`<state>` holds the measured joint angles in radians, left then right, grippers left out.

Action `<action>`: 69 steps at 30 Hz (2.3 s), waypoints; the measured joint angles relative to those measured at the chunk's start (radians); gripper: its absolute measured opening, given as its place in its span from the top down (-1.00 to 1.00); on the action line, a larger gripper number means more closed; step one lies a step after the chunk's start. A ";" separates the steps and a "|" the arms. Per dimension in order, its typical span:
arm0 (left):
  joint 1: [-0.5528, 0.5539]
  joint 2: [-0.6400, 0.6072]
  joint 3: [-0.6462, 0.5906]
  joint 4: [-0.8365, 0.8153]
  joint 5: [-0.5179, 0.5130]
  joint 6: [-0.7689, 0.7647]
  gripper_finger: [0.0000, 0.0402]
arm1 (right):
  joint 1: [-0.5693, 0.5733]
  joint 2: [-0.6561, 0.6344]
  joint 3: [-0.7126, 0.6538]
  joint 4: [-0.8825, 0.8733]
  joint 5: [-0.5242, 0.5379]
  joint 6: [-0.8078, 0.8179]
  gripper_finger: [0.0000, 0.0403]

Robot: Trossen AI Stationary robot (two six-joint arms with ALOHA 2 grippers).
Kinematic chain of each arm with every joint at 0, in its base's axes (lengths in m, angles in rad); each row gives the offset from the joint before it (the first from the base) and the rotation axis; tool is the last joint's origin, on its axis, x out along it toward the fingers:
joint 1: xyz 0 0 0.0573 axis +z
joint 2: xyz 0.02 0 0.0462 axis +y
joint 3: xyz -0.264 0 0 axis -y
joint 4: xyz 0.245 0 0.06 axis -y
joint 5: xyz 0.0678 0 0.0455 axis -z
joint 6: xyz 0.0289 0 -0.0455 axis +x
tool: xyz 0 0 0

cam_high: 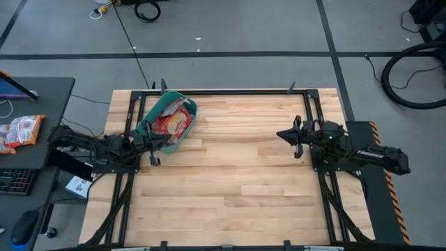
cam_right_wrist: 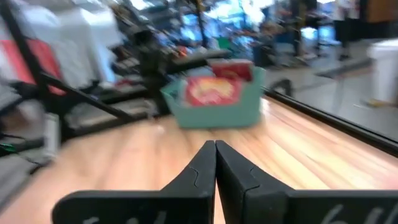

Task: Sort popcorn bags into baskets
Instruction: Return to Home Position

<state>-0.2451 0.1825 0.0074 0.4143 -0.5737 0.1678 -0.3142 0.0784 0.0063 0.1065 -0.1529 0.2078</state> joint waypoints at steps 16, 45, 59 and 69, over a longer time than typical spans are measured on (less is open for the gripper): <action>0.000 0.000 0.000 -0.017 -0.025 -0.078 0.98 | 0.000 0.000 0.000 -0.077 0.187 0.025 0.91; 0.000 0.000 -0.001 -0.018 -0.024 -0.077 0.98 | 0.000 0.000 0.000 -0.077 0.186 0.025 0.92; 0.000 0.000 -0.001 -0.018 -0.024 -0.077 0.98 | 0.000 0.000 0.000 -0.077 0.186 0.025 0.91; 0.000 0.000 -0.001 -0.018 -0.024 -0.077 0.98 | 0.000 0.000 0.000 -0.077 0.186 0.025 0.90</action>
<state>-0.2451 0.1825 0.0063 0.3962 -0.5976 0.0906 -0.3145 0.0784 0.0063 0.0299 0.0330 0.2333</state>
